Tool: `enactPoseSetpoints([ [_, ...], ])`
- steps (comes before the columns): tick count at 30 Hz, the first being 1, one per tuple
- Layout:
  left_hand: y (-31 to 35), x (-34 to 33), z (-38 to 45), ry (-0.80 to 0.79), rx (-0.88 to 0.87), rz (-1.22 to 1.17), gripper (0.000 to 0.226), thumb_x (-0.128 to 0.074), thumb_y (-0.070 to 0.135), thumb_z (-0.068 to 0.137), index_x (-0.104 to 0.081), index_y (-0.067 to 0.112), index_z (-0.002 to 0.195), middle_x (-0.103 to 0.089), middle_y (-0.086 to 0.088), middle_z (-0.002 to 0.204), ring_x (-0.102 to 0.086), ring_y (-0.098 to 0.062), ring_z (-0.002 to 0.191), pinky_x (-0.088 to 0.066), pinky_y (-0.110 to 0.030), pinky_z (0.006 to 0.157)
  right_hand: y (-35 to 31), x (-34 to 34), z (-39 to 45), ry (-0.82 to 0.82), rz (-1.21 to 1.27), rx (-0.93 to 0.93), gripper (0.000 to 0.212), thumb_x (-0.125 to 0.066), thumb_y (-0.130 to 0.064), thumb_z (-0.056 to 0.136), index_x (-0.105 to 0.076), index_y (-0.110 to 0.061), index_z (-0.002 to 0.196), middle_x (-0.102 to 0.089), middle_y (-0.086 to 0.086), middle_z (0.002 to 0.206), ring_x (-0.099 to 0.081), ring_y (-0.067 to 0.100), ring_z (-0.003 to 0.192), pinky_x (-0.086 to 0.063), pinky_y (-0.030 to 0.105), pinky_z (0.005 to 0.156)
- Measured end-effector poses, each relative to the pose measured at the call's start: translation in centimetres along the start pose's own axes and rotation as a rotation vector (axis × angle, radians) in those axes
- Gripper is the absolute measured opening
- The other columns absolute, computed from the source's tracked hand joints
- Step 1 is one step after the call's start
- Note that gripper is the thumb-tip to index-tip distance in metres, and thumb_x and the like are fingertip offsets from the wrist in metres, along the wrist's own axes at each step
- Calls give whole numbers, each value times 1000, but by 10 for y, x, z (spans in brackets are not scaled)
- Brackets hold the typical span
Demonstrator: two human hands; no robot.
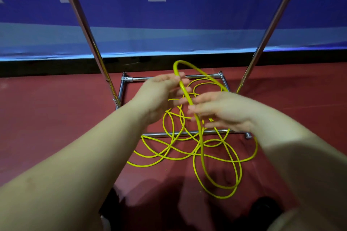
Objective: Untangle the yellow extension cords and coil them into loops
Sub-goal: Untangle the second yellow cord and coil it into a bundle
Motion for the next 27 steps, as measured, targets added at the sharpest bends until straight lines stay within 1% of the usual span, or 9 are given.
enactPoseSetpoints([
  [2,7,8,3,75,-24,-102,18,-42,8,98,-59,12,93,-68,3,76,-67,-5,59,-57,-22,54,2,-8,-1,-69,-75,12,11,-60,-16,88,-60,-24,95,-68,-1,101,-63,10,94,-46,30,88],
  [6,9,12,4,62,-27,-146,14,-43,8,98,-56,11,97,-67,-2,88,-69,-8,64,-57,-23,59,-5,-2,0,28,-19,97,16,-55,-8,90,-60,-21,96,-69,-5,90,-67,5,80,-52,22,70],
  [9,2,6,1,-51,28,-32,17,-42,11,98,-57,15,103,-68,-3,94,-69,-12,76,-56,-26,69,-10,9,1,114,184,136,16,-52,-5,91,-60,-19,94,-70,-6,83,-68,5,73,-54,27,67],
  [12,-13,-4,-5,-225,130,172,24,-41,17,98,-59,19,114,-69,2,94,-64,-12,89,-48,-27,84,-14,21,3,194,534,155,15,-50,-2,91,-58,-14,91,-70,-5,73,-69,7,67,-58,32,61],
  [15,-26,-14,-12,-342,199,311,24,-42,15,98,-60,19,113,-65,-1,99,-61,-10,87,-49,-20,81,-13,34,5,296,837,163,16,-46,0,93,-56,-11,87,-68,-4,59,-69,7,58,-57,27,51],
  [19,-25,-17,-14,-393,180,367,26,-43,7,97,-60,26,106,-69,6,91,-66,-8,84,-52,-21,77,-14,42,6,343,915,199,13,-48,-6,93,-56,-11,84,-69,-2,61,-69,8,61,-57,25,51],
  [22,-18,-9,-9,-289,121,344,26,-44,6,97,-61,23,103,-69,7,87,-68,-5,78,-53,-24,68,-15,37,5,297,735,171,6,-54,-12,91,-59,-9,93,-68,6,88,-67,18,85,-58,33,68],
  [25,-11,0,-2,-92,64,134,20,-45,2,95,-59,16,99,-66,1,87,-68,-6,69,-57,-28,61,-5,26,4,200,237,89,27,-62,-17,86,-58,-13,113,-65,3,100,-62,18,100,-51,37,87],
  [27,-5,8,2,21,26,1,18,-45,1,95,-57,13,96,-64,-1,85,-68,-6,64,-58,-26,54,3,11,3,89,-107,43,27,-65,-19,84,-61,-17,110,-68,4,102,-63,16,99,-47,34,91],
])
Point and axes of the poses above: each hand's wrist, its own z-axis towards the middle knuckle, its own x-axis out of the back of the hand, y = z × x, the point moved 4 cm from there along z, towards the middle knuckle
